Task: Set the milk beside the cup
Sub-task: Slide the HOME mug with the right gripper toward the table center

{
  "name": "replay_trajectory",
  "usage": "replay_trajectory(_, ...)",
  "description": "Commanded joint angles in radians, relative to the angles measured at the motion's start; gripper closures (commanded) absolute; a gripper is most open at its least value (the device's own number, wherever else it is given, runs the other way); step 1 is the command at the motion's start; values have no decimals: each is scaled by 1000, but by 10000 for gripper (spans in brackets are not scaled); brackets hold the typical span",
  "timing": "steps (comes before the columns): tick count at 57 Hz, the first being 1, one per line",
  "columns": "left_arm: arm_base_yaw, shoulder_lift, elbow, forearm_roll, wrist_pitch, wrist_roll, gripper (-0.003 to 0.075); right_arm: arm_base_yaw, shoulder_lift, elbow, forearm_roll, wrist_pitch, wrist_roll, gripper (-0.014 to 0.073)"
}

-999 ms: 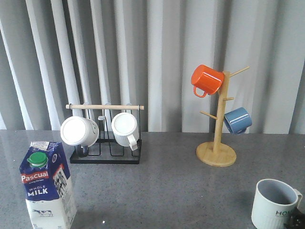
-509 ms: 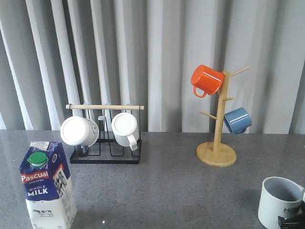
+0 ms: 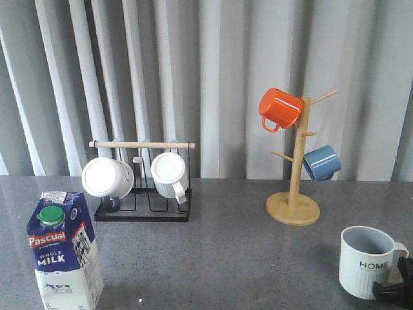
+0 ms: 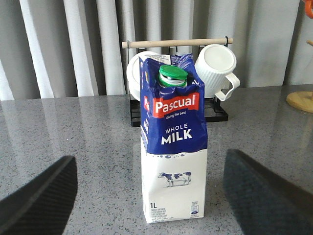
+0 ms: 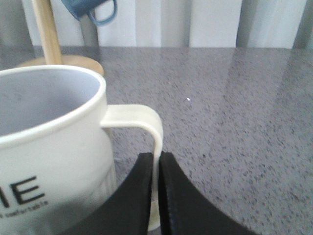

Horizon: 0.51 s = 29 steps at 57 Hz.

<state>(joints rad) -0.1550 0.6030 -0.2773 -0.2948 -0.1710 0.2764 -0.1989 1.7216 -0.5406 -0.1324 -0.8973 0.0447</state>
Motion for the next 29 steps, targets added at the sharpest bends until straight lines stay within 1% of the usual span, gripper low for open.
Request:
replay_trajectory(1,-6,1,-25,-6,-69,-1,130,5,-84,-19,-11,-87,24,599)
replay_trajectory(8,-6,1,-25,-6,-69,-1,130,52,-132,-19,2,-60,24,599)
replay_trajectory(14,-6,1,-25,-6,-69,-1,130,143,-168,-19,3,-50,12,599)
replay_trajectory(18,-6,1,-25,-6,-69,-1,130,217,-183,-19,33,-55,-13,598)
replay_trajectory(23,-6,1,-25,-6,-69,-1,130,311,-181,-19,138,-64,-51,598)
replay_trajectory(29,-6,1,-25,-6,-69,-1,130,415,-173,-20,328,-76,-116,598)
